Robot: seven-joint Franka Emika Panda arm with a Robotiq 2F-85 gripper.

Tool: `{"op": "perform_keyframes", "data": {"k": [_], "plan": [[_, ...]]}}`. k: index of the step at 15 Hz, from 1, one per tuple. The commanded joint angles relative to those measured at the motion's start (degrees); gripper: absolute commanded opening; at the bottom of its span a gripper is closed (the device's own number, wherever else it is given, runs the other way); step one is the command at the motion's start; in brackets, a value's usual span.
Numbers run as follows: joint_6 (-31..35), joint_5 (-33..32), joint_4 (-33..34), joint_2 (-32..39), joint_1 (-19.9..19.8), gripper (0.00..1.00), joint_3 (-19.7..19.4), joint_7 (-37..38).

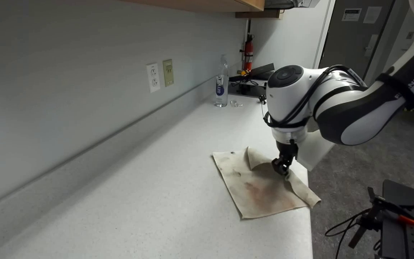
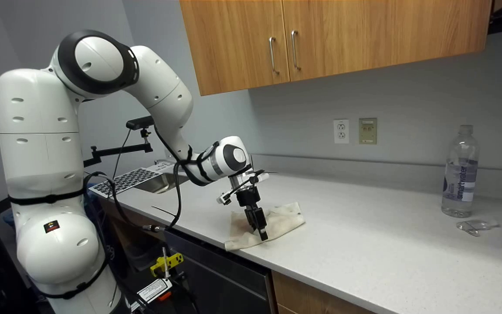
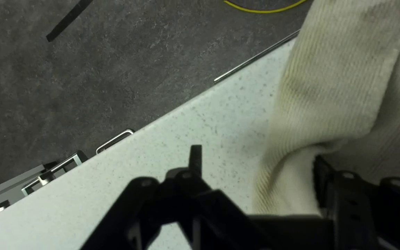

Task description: Unfold the white towel

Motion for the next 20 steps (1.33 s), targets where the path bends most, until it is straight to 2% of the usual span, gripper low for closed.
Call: {"op": "perform_keyframes", "data": {"k": [1, 8, 13, 17, 20], "plan": [[-4.9, -3.53, -0.03, -0.95, 0.6, 1.0, 0.29, 0.7], [-21.12, -17.74, 1.66, 0.4, 1.24, 1.0, 1.38, 6.72], [-28.26, -23.01, 2.0, 1.34, 0.92, 1.0, 3.64, 11.0], [-26.09, -21.88, 2.78, 0.62, -0.01, 1.0, 5.46, 9.79], [-16.95, -19.52, 3.27, -0.51, -1.66, 1.0, 6.26, 7.4]]}}
